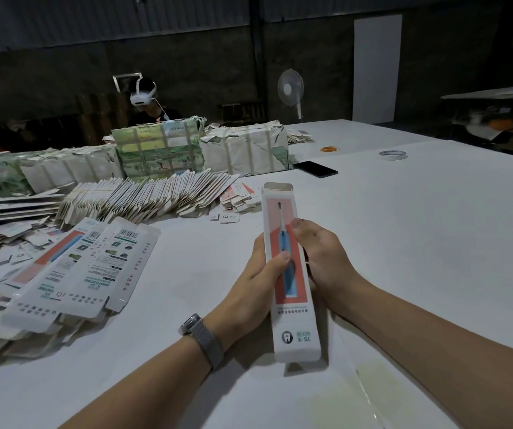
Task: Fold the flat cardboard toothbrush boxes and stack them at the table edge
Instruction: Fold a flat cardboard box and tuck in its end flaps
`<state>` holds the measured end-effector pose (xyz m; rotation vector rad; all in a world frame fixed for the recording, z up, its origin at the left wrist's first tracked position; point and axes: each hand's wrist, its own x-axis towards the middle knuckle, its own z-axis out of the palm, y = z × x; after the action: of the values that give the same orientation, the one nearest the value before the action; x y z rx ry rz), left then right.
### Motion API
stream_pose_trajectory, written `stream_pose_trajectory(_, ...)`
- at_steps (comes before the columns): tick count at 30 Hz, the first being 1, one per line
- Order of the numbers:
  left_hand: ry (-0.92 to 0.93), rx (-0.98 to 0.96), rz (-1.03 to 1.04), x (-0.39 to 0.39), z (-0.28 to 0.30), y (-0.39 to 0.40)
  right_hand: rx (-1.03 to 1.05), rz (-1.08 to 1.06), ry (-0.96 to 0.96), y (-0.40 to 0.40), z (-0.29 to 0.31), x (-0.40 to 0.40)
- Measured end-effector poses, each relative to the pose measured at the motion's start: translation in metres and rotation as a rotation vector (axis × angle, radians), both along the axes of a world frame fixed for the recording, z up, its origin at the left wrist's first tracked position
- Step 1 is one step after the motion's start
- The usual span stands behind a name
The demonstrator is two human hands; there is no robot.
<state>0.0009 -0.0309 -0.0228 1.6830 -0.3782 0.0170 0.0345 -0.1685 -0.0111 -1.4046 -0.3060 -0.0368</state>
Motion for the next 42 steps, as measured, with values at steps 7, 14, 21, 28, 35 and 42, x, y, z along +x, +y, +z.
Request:
stream_pose_trajectory(7,-0.001,-0.123,0.193,0.005,0.003,0.003,-0.092,0.058,0.009,-0.002,0.000,-0.006)
stream_pose_trajectory(14,-0.024,-0.226,0.231,0.008,0.004,0.007,-0.130,0.126,0.056,0.002,-0.004,-0.008)
stream_pose_trajectory(21,0.028,-0.287,0.201,0.008,0.007,0.010,-0.111,0.157,0.099,0.003,-0.005,-0.008)
stream_pose_trajectory(28,0.056,-0.224,0.148,0.009,0.009,0.016,-0.013,0.135,0.069,0.003,-0.003,-0.009)
stream_pose_trajectory(35,0.030,-0.168,0.133,0.008,0.008,0.015,-0.007,0.142,0.088,0.003,-0.004,-0.007)
stream_pose_trajectory(42,0.027,-0.164,0.100,0.002,0.013,0.012,-0.016,0.109,0.085,0.001,-0.004,-0.004)
